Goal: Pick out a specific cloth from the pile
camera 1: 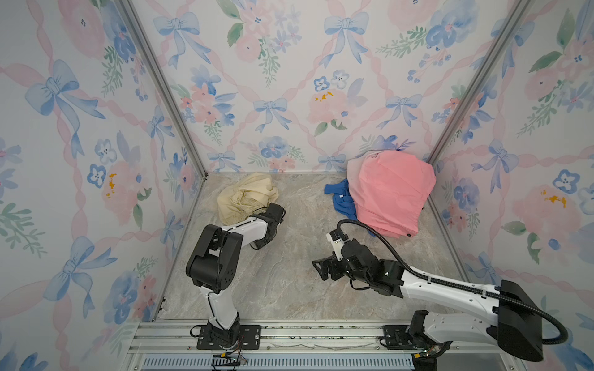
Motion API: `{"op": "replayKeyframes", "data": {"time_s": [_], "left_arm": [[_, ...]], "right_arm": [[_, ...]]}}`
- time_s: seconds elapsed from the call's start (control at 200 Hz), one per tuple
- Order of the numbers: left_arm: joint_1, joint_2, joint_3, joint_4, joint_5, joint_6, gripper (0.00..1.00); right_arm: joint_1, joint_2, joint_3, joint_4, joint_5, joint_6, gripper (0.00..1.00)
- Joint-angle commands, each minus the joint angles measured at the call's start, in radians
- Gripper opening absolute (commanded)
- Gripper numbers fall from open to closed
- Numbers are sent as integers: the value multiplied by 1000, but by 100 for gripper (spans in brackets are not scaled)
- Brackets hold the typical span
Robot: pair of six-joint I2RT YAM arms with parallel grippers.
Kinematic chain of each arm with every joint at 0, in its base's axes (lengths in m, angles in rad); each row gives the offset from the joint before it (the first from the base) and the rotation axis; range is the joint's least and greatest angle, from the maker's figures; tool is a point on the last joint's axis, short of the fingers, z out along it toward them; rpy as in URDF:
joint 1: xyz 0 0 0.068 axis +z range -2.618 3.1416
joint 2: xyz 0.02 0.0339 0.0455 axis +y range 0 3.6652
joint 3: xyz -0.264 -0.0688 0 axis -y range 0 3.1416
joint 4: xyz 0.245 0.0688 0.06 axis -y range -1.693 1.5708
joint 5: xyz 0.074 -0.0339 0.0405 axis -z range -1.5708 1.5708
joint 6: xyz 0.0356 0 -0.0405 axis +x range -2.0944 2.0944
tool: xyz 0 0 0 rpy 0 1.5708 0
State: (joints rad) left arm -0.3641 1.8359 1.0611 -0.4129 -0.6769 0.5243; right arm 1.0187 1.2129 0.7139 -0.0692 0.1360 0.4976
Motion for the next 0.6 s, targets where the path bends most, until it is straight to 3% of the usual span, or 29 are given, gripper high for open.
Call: {"op": "replayKeyframes", "data": {"time_s": [0.0,0.045,0.085,0.16,0.25,0.36,0.505,0.595], "left_arm": [[0,77,19,56,-120,63,63],[2,90,37,56,-117,49,55],[5,93,51,54,-98,39,42],[5,83,68,53,-68,-4,0],[0,18,63,48,8,-36,0],[0,-102,47,16,182,-83,0],[4,-177,121,-178,470,-113,0],[6,-182,191,-270,577,-119,0]], "right_arm": [[15,-42,-11,-16,19,13,97],[14,-50,-13,-22,23,14,97],[14,-56,-13,-30,25,13,97],[14,-64,-7,-49,28,9,97],[14,-77,-8,-64,36,9,97],[14,-88,-19,-61,45,16,97],[14,-77,-18,-53,41,25,97],[15,-61,-9,-47,30,26,97]]}}
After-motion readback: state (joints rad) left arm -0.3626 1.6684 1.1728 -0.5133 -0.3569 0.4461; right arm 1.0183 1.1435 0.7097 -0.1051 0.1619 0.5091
